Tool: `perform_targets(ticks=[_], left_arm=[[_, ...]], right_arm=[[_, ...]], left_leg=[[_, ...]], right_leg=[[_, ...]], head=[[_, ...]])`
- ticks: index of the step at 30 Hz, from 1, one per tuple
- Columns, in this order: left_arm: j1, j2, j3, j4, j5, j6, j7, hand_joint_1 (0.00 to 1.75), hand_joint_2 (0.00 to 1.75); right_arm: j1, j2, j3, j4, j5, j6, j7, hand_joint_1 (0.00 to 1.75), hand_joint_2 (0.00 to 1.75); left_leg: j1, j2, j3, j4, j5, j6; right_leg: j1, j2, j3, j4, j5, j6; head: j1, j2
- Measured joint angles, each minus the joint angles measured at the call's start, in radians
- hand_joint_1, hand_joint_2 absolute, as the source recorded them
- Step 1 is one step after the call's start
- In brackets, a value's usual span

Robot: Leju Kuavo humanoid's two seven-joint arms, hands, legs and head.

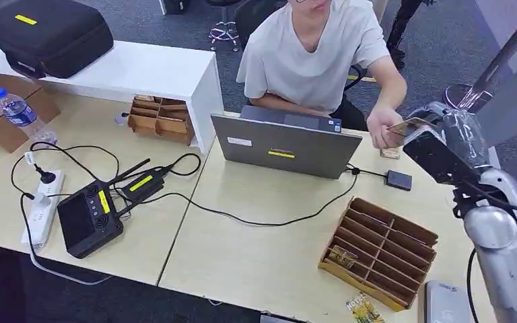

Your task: Pass the card to the sensor for recognition and then transmit it.

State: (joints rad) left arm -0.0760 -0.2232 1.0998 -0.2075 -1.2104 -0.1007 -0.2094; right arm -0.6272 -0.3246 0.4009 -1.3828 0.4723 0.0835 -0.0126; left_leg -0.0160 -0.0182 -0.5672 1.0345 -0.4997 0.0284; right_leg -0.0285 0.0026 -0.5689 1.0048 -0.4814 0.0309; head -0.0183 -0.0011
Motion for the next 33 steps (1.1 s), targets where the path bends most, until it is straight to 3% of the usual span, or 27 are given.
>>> perform_targets(ticks=[12, 17, 24, 28, 33], left_arm=[[0.0, 0.0, 0.0, 0.0, -0.003, -0.008, -0.002, 0.0, 1.75], [0.001, 0.0, 0.0, 0.0, -0.008, -0.038, -0.03, 0.0, 1.75], [0.001, -0.004, 0.0, 0.0, -0.002, -0.001, -0.029, 0.0, 1.75], [0.002, -0.005, 0.0, 0.0, 0.009, 0.002, -0.029, 0.0, 1.75], [0.004, -0.005, 0.002, 0.0, 0.02, 0.011, -0.029, 0.0, 1.75]], right_arm=[[0.014, 0.002, -0.021, -0.009, 0.0, 0.0, -0.001, 1.75, 1.75], [0.02, 0.002, -0.021, -0.013, 0.0, 0.0, -0.003, 1.75, 1.75], [0.045, 0.002, -0.034, -0.027, 0.006, -0.003, -0.006, 1.75, 1.75], [0.113, -0.019, -0.067, -0.073, 0.019, -0.039, -0.041, 1.75, 1.75], [0.287, -0.063, -0.167, -0.182, 0.059, -0.087, -0.113, 1.75, 1.75]], left_leg=[[0.0, 0.0, 0.0, 0.0, 0.0, 0.0], [0.0, 0.0, 0.0, 0.0, 0.0, 0.0], [0.0, 0.0, 0.0, 0.0, 0.0, 0.0], [0.0, -0.001, 0.0, 0.0, 0.0, 0.0], [0.0, -0.003, -0.001, 0.0, -0.001, 0.001]], right_leg=[[0.0, 0.0, 0.0, 0.0, 0.0, 0.0], [0.0, 0.0, 0.0, 0.0, 0.0, 0.0], [0.0, 0.0, 0.0, 0.0, 0.0, 0.0], [0.0, -0.001, -0.001, -0.001, 0.0, 0.0], [0.0, -0.002, 0.0, -0.002, -0.001, 0.001]], head=[[0.0, 0.0], [0.0, 0.0], [0.0, 0.0], [0.001, 0.0], [0.0, 0.0]])
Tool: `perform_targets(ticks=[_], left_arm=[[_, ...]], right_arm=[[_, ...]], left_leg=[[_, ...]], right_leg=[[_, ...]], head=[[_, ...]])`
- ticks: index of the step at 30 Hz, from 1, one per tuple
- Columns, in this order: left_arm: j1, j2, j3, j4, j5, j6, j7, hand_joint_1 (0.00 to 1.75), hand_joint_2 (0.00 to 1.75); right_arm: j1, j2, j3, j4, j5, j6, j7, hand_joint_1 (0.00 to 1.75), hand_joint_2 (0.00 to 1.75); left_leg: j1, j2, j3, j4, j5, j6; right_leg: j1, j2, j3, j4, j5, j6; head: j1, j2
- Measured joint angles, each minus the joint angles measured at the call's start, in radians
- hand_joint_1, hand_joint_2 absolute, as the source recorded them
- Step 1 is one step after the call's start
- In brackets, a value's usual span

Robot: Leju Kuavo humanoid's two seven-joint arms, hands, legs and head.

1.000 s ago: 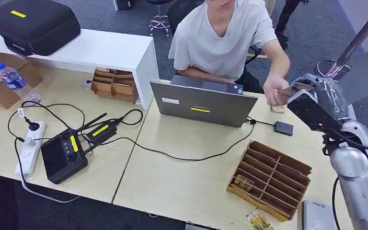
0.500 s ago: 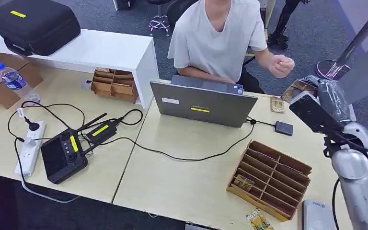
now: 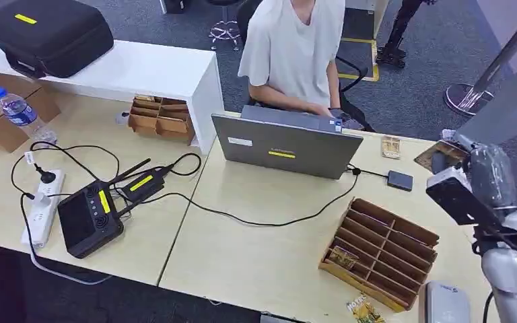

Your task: Pass the card to the sensor for recognition and then transmit it.

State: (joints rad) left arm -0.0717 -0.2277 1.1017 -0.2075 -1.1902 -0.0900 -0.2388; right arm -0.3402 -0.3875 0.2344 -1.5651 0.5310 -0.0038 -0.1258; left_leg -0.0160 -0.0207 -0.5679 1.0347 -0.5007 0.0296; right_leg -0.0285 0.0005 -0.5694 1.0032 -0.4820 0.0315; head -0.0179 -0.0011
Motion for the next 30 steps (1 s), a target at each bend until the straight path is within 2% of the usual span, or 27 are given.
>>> perform_targets(ticks=[6, 10, 13, 22, 30], left_arm=[[0.001, 0.0, 0.003, 0.0, 0.012, 0.007, 0.0, 0.0, 1.75], [0.002, 0.0, 0.012, 0.0, 0.022, 0.009, 0.004, 0.0, 1.75], [0.002, 0.0, 0.018, 0.0, 0.023, 0.009, 0.008, 0.0, 1.75], [0.001, 0.0, 0.019, 0.0, 0.025, 0.009, 0.01, 0.0, 1.75], [0.0, 0.0, 0.019, 0.0, 0.02, 0.009, 0.01, 0.0, 1.75]], right_arm=[[0.214, -0.032, -0.141, -0.129, 0.029, -0.037, -0.062, 1.75, 1.75], [0.353, -0.033, -0.226, -0.216, 0.045, -0.046, -0.1, 1.75, 1.75], [0.416, -0.033, -0.268, -0.259, 0.05, -0.048, -0.111, 1.75, 1.75], [0.478, -0.032, -0.307, -0.307, 0.064, -0.048, -0.12, 1.75, 1.75], [0.554, -0.008, -0.29, -0.311, 0.136, -0.035, -0.14, 1.75, 1.75]], left_leg=[[0.0, 0.001, 0.0, 0.0, -0.001, 0.0], [0.0, 0.0, -0.001, 0.0, -0.001, 0.0], [0.0, 0.003, 0.0, 0.0, -0.002, -0.001], [0.0, 0.004, 0.001, 0.0, -0.002, -0.001], [0.0, 0.004, 0.001, -0.001, -0.002, -0.001]], right_leg=[[0.0, 0.0, 0.0, -0.001, 0.0, 0.0], [0.0, -0.001, 0.0, -0.001, 0.0, 0.0], [0.0, 0.002, 0.0, -0.001, -0.001, 0.0], [0.0, 0.003, 0.0, -0.001, 0.0, 0.0], [0.0, 0.003, 0.0, -0.001, -0.001, -0.001]], head=[[0.0, 0.0], [0.0, 0.0], [0.0, 0.0], [0.0, 0.0], [0.0, 0.0]])
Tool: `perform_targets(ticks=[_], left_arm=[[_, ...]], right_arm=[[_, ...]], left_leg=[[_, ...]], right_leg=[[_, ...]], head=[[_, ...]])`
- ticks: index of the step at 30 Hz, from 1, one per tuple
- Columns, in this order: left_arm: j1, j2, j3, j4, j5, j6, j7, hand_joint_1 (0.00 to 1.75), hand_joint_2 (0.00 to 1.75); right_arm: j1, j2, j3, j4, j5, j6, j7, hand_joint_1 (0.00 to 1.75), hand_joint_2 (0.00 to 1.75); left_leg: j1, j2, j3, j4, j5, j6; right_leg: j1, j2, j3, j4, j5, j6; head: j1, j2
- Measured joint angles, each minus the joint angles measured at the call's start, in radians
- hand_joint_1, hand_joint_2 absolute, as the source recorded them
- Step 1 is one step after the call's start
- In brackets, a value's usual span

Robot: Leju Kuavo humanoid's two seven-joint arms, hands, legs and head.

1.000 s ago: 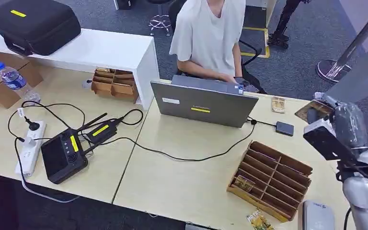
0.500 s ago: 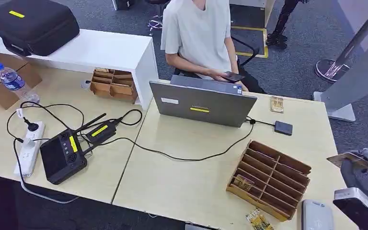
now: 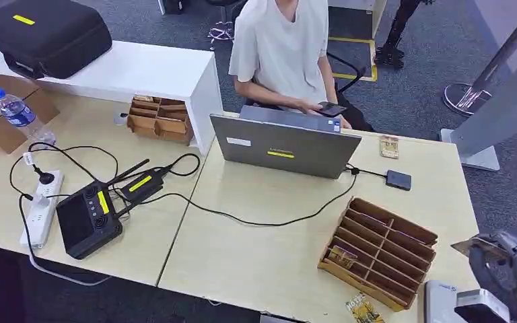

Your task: Pass the card to the sensor for recognition and then transmit it.

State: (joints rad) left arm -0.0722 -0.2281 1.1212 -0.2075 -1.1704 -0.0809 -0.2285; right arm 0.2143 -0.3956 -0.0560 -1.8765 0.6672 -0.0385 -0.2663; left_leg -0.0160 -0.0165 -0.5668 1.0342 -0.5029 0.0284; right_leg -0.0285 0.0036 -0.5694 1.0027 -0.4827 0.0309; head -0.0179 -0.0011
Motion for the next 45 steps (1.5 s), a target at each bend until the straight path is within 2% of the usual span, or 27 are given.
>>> perform_targets(ticks=[10, 27, 33, 39, 45], left_arm=[[-0.001, -0.002, 0.0, 0.0, -0.011, 0.0, 0.001, 0.0, 1.75], [-0.001, -0.001, 0.0, 0.0, -0.015, 0.0, 0.008, 0.0, 1.75], [-0.001, -0.001, 0.0, 0.0, -0.016, 0.0, 0.008, 0.0, 1.75], [-0.001, -0.001, 0.0, 0.0, -0.017, 0.0, 0.008, 0.0, 1.75], [-0.001, -0.001, 0.0, 0.0, -0.018, 0.0, 0.01, 0.0, 1.75]], right_arm=[[0.034, 0.04, 0.095, 0.068, 0.086, -0.052, 0.029, 1.75, 1.75], [0.036, 0.043, 0.11, 0.148, 0.103, -0.085, 0.057, 1.75, 1.75], [0.015, 0.044, 0.041, 0.234, 0.121, -0.128, 0.058, 1.75, 1.75], [-0.009, 0.053, -0.052, 0.333, 0.144, -0.136, 0.031, 1.75, 1.75], [-0.011, 0.072, -0.092, 0.383, 0.175, -0.138, 0.017, 1.75, 1.75]], left_leg=[[0.0, 0.0, 0.0, 0.0, 0.0, 0.0], [0.0, 0.0, 0.0, 0.0, 0.0, 0.0], [0.0, 0.0, 0.0, 0.0, 0.0, 0.0], [0.0, 0.0, 0.0, 0.0, 0.0, 0.0], [0.0, 0.0, 0.0, 0.0, 0.0, 0.0]], right_leg=[[0.0, 0.0, 0.0, 0.0, 0.0, 0.0], [0.0, 0.0, 0.0, 0.0, 0.0, 0.0], [0.0, 0.0, 0.0, 0.0, 0.0, 0.0], [0.0, 0.0, 0.0, 0.0, 0.0, 0.0], [0.0, 0.0, 0.0, 0.0, 0.0, 0.0]], head=[[0.0, 0.0], [0.0, 0.0], [0.0, 0.0], [0.0, 0.0], [0.0, 0.0]])
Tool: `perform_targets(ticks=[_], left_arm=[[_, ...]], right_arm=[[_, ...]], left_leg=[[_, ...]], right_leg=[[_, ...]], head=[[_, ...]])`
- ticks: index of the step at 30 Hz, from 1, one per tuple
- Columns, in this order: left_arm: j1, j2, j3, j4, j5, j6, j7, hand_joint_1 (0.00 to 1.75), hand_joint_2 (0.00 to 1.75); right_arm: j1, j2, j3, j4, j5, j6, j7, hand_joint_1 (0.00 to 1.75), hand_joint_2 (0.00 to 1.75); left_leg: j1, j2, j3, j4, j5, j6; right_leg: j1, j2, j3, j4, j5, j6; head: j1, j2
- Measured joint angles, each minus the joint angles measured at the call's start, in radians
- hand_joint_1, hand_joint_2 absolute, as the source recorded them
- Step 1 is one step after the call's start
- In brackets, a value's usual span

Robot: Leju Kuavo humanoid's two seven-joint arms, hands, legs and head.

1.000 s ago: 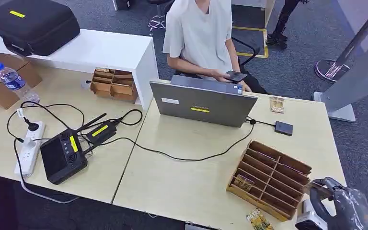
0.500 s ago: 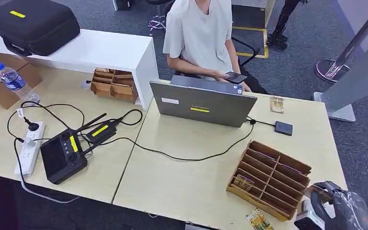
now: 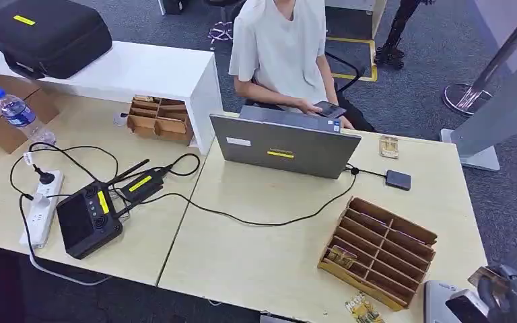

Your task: Pass the card to the sensor for recognition and then transmit it.

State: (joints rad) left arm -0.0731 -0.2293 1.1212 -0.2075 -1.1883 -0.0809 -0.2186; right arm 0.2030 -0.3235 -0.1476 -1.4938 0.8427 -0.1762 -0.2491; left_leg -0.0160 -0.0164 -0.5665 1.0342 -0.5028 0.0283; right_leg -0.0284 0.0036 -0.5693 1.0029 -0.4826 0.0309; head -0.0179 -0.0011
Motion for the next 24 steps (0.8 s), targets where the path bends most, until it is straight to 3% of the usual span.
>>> perform_targets(ticks=[24], left_arm=[[-0.001, 0.0, 0.016, 0.0, 0.002, 0.008, 0.011, 0.0, 1.75]], right_arm=[[0.019, 0.08, -0.04, 0.082, 0.028, 0.016, -0.034, 1.75, 1.75]], left_leg=[[0.0, 0.001, 0.0, 0.0, 0.0, 0.0]], right_leg=[[0.0, 0.001, 0.0, 0.0, 0.0, 0.0]], head=[[0.0, 0.0]])
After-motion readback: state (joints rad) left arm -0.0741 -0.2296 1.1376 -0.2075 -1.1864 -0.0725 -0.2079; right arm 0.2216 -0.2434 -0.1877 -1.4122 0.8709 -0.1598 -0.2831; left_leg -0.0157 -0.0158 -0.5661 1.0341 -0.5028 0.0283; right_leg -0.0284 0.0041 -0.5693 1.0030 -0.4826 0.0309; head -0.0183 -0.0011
